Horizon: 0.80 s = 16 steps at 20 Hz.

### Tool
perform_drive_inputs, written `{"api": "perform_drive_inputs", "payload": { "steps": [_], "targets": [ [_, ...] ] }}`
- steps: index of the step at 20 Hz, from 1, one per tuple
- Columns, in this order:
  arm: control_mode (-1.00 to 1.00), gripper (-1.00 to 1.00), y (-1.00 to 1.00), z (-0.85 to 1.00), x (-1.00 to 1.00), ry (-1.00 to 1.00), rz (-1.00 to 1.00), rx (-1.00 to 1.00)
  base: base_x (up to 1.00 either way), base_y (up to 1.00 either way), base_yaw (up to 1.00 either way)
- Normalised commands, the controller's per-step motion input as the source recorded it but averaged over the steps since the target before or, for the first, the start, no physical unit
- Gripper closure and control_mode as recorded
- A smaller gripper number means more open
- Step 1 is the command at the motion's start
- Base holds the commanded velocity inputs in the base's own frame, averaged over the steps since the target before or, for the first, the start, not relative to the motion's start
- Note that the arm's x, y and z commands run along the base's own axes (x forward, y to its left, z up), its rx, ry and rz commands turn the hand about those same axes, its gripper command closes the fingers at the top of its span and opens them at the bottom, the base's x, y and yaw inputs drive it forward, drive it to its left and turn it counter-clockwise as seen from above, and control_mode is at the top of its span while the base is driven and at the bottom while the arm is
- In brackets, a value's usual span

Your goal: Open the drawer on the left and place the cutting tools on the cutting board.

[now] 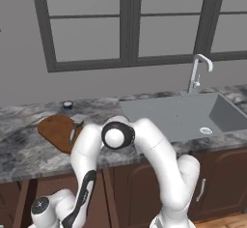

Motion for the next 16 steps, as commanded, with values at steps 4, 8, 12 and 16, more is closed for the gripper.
{"api": "perform_drive_inputs", "payload": {
  "steps": [4, 8, 12, 16],
  "targets": [
    [-1.0, -1.0, 0.0, -0.33, 0.0, 0.0, 0.0, 0.04, 0.0, 0.0, 0.0],
    [-1.0, -1.0, 0.0, -0.3, 0.0, 0.0, 0.0, 0.05, 0.0, 0.0, 0.0],
    [-1.0, 1.0, 0.0, -0.04, 0.0, 0.0, 0.0, 0.01, 0.0, 0.0, 0.0],
    [-1.0, 1.0, 0.0, 0.0, 0.0, 0.0, 0.0, 0.0, 0.0, 0.0, 0.0]
  ]
}}
